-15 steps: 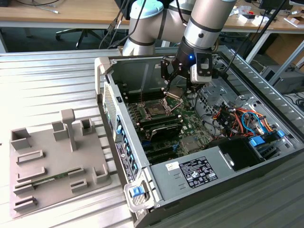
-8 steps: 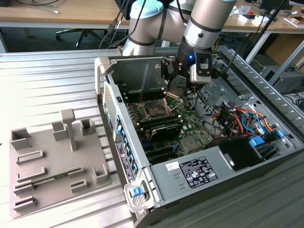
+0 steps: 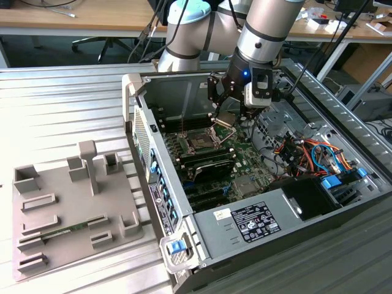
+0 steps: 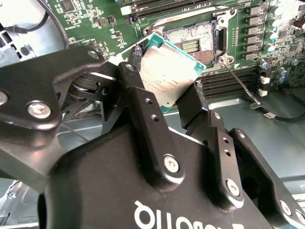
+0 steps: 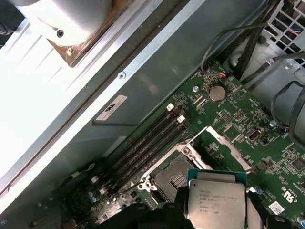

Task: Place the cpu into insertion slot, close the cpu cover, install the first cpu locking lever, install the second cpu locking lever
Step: 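Place the cpu into insertion slot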

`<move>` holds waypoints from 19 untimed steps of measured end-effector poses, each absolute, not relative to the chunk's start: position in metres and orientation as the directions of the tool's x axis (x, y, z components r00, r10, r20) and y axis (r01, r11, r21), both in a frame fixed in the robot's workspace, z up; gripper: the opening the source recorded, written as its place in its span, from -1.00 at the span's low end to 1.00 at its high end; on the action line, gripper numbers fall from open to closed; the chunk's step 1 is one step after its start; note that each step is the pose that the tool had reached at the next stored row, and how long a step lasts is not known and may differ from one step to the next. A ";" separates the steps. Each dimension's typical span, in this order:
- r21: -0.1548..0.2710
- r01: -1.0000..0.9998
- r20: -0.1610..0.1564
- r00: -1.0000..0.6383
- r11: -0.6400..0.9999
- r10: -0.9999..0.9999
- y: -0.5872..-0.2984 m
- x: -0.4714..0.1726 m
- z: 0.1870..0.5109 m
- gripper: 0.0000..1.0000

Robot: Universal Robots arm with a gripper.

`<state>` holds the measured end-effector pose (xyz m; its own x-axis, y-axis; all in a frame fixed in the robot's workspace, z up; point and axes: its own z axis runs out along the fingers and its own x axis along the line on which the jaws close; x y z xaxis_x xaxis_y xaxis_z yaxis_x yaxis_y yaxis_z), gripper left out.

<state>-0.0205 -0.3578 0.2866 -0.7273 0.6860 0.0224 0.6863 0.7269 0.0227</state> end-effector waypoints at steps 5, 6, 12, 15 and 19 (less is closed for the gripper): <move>0.023 0.697 0.022 -0.718 0.717 0.696 -0.358 -0.021 0.287 0.10; 0.023 0.700 0.022 -0.715 0.714 0.699 -0.358 -0.021 0.287 0.10; 0.023 0.714 0.022 -0.700 0.700 0.714 -0.358 -0.021 0.287 0.10; 0.023 0.720 0.022 -0.693 0.693 0.720 -0.358 -0.021 0.287 0.10; 0.023 0.730 0.022 -0.684 0.683 0.729 -0.358 -0.021 0.287 0.10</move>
<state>-0.0205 -0.3578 0.2865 -0.6838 0.7293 0.0224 0.7297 0.6834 0.0227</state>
